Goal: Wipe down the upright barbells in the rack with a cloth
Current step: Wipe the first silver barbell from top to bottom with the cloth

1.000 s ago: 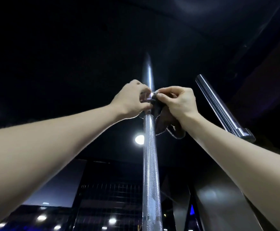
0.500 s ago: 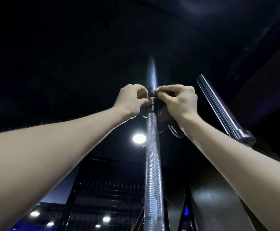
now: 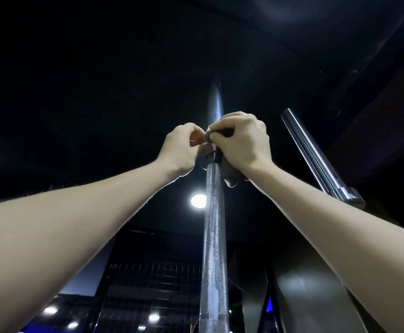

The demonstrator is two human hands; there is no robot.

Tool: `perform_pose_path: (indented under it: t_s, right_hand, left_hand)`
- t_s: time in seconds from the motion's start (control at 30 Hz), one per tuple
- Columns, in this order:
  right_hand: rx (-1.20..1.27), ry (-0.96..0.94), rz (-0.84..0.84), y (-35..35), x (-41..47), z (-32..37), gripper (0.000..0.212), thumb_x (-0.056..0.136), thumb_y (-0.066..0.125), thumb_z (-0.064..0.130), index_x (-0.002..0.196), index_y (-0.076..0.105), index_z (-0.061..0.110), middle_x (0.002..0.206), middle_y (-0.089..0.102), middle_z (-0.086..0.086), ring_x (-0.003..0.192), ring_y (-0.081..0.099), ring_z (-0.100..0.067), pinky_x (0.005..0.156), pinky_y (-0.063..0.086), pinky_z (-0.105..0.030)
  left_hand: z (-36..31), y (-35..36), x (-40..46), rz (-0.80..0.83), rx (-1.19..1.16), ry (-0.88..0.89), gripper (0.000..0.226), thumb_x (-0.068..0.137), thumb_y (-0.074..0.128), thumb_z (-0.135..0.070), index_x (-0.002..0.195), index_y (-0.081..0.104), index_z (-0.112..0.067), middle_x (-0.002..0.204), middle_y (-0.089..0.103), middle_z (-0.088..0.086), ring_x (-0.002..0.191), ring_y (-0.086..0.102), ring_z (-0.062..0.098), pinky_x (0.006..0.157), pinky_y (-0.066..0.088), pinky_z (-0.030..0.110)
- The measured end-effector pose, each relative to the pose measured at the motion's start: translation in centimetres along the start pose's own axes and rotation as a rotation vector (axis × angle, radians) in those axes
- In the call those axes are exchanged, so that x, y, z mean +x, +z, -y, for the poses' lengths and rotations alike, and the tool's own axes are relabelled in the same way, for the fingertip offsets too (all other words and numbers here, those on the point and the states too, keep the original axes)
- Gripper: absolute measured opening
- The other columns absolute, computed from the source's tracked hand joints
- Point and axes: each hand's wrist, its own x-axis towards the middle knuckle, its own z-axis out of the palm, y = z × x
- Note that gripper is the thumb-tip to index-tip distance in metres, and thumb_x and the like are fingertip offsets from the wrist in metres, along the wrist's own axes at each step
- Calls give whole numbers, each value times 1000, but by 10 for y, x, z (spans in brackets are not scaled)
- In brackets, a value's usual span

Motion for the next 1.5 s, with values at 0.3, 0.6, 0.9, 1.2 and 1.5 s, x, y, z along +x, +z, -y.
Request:
perform_pose_path:
  t_s: [0.3, 0.6, 0.9, 1.2, 1.5]
  right_hand:
    - [703, 441, -47, 11, -22, -41, 20, 78, 74, 4, 70, 75, 22, 82, 74, -1, 87, 70, -15, 91, 55, -37]
    - [292, 189, 41, 1, -2, -25, 12, 79, 74, 12, 86, 77, 21, 88, 74, 6, 86, 66, -4, 79, 49, -11]
    - [484, 258, -64, 2, -9, -34, 17, 77, 73, 8, 77, 76, 24, 84, 74, 5, 85, 69, -9, 89, 54, -33]
    - [581, 434, 2, -4, -15, -46, 22, 78, 74, 4, 67, 74, 23, 79, 74, 1, 83, 70, -16, 88, 56, -35]
    - [137, 10, 66, -9, 8, -10, 13, 80, 72, 14, 88, 78, 22, 91, 71, 6, 84, 64, -5, 77, 49, -16]
  left_hand:
    - [19, -13, -11, 24, -186, -107, 13, 85, 69, -21, 89, 58, -26, 97, 60, -5, 98, 61, 21, 91, 53, 40]
    - [-23, -11, 7, 135, 721, 181, 35, 86, 64, -33, 117, 58, -19, 113, 47, 1, 104, 51, 21, 81, 43, 34]
    - [-2, -6, 8, 18, 65, 41, 19, 78, 77, -18, 88, 62, -15, 91, 63, 3, 85, 59, 15, 78, 49, 27]
    - [7, -6, -4, 22, -27, -7, 21, 81, 73, -25, 96, 60, -18, 97, 59, -3, 92, 57, 12, 80, 50, 26]
    - [-17, -6, 13, -18, 387, 174, 28, 76, 77, -27, 97, 64, -14, 98, 57, 3, 87, 57, 20, 78, 47, 32]
